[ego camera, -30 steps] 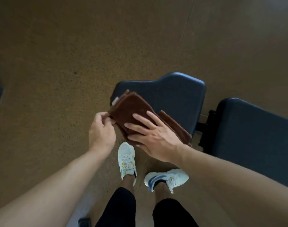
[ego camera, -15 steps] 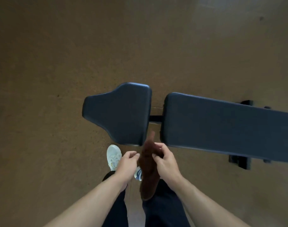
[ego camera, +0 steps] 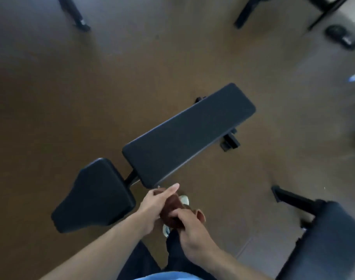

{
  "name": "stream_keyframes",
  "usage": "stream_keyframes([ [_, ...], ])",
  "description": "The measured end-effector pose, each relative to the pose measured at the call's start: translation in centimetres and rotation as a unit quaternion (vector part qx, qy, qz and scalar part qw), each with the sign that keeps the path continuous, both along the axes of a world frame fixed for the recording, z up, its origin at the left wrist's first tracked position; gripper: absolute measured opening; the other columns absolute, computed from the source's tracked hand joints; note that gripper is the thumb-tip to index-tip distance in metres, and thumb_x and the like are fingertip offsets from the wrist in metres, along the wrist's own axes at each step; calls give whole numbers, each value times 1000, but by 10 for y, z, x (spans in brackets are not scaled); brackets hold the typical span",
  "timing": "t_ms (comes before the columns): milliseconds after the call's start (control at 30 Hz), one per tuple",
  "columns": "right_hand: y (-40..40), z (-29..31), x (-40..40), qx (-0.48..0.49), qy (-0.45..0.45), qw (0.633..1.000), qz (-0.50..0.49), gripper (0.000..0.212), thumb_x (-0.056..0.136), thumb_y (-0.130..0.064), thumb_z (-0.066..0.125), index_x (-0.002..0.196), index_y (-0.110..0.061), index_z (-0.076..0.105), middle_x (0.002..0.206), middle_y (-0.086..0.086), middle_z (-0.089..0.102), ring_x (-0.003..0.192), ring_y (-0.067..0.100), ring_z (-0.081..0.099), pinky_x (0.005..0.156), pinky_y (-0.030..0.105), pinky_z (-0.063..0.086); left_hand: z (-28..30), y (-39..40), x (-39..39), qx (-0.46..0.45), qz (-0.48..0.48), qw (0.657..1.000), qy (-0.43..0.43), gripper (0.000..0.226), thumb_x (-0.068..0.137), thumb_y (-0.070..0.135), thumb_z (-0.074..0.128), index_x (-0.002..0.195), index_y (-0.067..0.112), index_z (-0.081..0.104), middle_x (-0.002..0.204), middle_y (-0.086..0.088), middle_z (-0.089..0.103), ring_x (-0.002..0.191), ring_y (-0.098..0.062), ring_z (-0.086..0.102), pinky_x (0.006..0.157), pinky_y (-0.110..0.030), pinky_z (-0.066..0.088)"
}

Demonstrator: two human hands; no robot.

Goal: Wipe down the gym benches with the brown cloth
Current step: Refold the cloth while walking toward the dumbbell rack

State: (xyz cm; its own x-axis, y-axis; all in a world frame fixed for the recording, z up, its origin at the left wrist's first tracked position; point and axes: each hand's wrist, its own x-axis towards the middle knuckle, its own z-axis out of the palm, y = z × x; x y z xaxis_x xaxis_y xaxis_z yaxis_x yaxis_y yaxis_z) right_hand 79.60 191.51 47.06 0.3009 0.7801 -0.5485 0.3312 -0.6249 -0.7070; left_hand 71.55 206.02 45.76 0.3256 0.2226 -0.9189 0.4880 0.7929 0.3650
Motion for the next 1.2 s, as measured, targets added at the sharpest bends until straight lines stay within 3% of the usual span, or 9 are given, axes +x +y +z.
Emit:
stream_keyframes([
  [100, -29, 4, -31, 14, -53, 997, -58, 41, 96, -4, 59, 125, -30, 70, 130, -17, 65, 123, -9, 52, 114, 24, 41, 5, -13, 1, 75, -119, 990, 33, 61, 63, 41, 91, 114, 23, 63, 113, -3, 70, 102, -23, 69, 95, -42, 57],
  [200, -43, 41, -67, 4, -31, 997, -73, 44, 95, -10, 64, 136, -28, 66, 137, -20, 59, 122, -18, 39, 109, 0, 19, 2, -29, -11, 133, -172, 976, 22, 43, 72, 18, 83, 110, 30, 68, 115, -2, 71, 104, -24, 68, 99, -45, 54],
  [300, -78, 51, -114, -1, 10, 977, -214, 24, 97, -28, 69, 121, -30, 72, 124, -19, 68, 114, -9, 52, 99, 2, 33, 14, -64, -27, 140, -244, 960, -20, 39, 78, 10, 79, 104, 39, 72, 107, 3, 76, 102, -22, 71, 97, -46, 56],
  [533, -186, 63, -218, 29, 66, 705, -706, 38, 88, -25, 84, 116, -32, 59, 107, -14, 73, 97, -7, 69, 84, 15, 59, 57, -200, -72, 127, -498, 849, -121, 37, 76, 18, 87, 110, 27, 76, 98, 10, 78, 99, -9, 70, 88, -29, 54],
  [667, -251, 69, -273, 57, 70, 579, -810, 44, 84, -26, 87, 116, -32, 57, 104, -13, 74, 92, -3, 71, 72, 14, 57, 66, -288, -109, 92, -582, 789, -171, 37, 84, 17, 80, 120, 24, 75, 104, 10, 79, 107, -10, 71, 101, -34, 53],
  [833, -353, 63, -339, 59, 45, 483, -872, 30, 88, -25, 84, 112, -28, 66, 104, -14, 76, 97, 5, 73, 88, 27, 62, 67, -415, -168, 50, -644, 739, -193, 33, 91, 9, 72, 122, 22, 73, 110, 6, 78, 110, -13, 71, 101, -37, 54],
  [1067, -514, 81, -469, -9, -12, 524, -852, 15, 99, -22, 69, 107, -34, 73, 104, -14, 71, 97, 7, 66, 88, 24, 54, 74, -590, -265, -43, -690, 707, -148, 37, 101, 13, 41, 129, 19, 65, 121, -11, 72, 114, -30, 68, 105, -50, 51],
  [1133, -561, 97, -497, -29, -14, 564, -825, 12, 99, -25, 71, 103, -36, 70, 101, -14, 68, 97, 7, 64, 87, 25, 52, 74, -627, -273, -20, -762, 621, -182, 58, 95, -3, 44, 147, 22, 46, 143, -6, 58, 130, -26, 57, 110, -49, 46],
  [1200, -612, 114, -526, -36, -5, 597, -802, 13, 97, -24, 73, 98, -36, 71, 97, -13, 67, 94, 8, 64, 86, 27, 53, 78, -669, -280, 29, -846, 481, -226, 85, 89, -10, 57, 156, 34, 26, 161, 5, 36, 147, -20, 36, 117, -44, 38],
])
